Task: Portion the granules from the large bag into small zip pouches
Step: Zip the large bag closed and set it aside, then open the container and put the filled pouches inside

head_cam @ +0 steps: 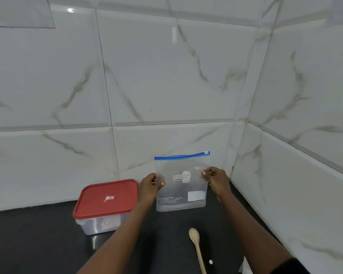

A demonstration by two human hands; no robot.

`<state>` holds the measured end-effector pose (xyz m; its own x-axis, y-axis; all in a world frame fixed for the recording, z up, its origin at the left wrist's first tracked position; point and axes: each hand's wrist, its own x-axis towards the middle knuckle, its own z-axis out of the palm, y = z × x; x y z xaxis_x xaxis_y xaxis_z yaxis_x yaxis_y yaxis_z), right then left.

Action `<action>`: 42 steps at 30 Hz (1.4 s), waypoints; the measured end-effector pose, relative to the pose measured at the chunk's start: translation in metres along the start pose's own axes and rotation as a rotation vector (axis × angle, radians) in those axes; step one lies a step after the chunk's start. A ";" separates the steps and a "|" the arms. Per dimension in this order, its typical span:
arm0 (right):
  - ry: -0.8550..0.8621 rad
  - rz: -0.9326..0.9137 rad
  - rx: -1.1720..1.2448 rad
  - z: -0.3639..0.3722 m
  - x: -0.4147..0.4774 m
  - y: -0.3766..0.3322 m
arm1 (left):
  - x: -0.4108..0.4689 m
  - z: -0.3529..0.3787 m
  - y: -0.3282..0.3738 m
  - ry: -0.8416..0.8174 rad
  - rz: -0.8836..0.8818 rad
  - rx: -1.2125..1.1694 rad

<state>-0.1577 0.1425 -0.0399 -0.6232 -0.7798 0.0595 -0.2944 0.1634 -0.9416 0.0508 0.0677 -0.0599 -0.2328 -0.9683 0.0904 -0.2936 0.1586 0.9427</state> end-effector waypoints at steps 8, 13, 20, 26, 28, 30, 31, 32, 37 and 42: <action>0.025 0.036 -0.083 0.013 0.052 0.026 | 0.041 0.038 -0.019 0.020 -0.045 0.098; 0.062 0.075 -0.099 0.028 0.065 0.035 | 0.045 0.050 -0.026 -0.003 -0.116 0.000; 0.222 0.085 0.006 0.044 0.044 0.028 | 0.042 0.040 -0.024 0.017 -0.090 -0.067; 0.283 -0.164 -0.278 0.089 -0.001 0.003 | 0.033 -0.009 -0.025 0.171 0.081 0.060; 0.138 -0.158 -0.223 0.114 -0.021 -0.009 | 0.034 -0.036 -0.032 0.293 0.063 0.148; -0.087 -0.120 -0.256 0.139 -0.038 -0.025 | 0.038 -0.066 -0.038 0.395 -0.051 0.388; -0.211 -0.094 -0.314 0.150 -0.048 -0.033 | 0.040 -0.082 -0.042 0.427 -0.186 0.541; -0.320 -0.053 -0.347 0.160 -0.055 -0.039 | 0.039 -0.096 -0.044 0.423 -0.355 0.631; -0.465 0.148 -0.247 0.190 -0.088 -0.045 | 0.020 -0.141 -0.063 0.273 -0.673 0.533; -0.297 0.183 -0.260 0.170 -0.115 -0.045 | 0.003 -0.152 -0.072 0.178 -0.557 0.449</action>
<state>0.0503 0.1226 -0.0612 -0.4581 -0.8575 -0.2342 -0.3951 0.4325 -0.8105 0.2125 0.0242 -0.0789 0.2047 -0.9390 -0.2765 -0.6843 -0.3392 0.6454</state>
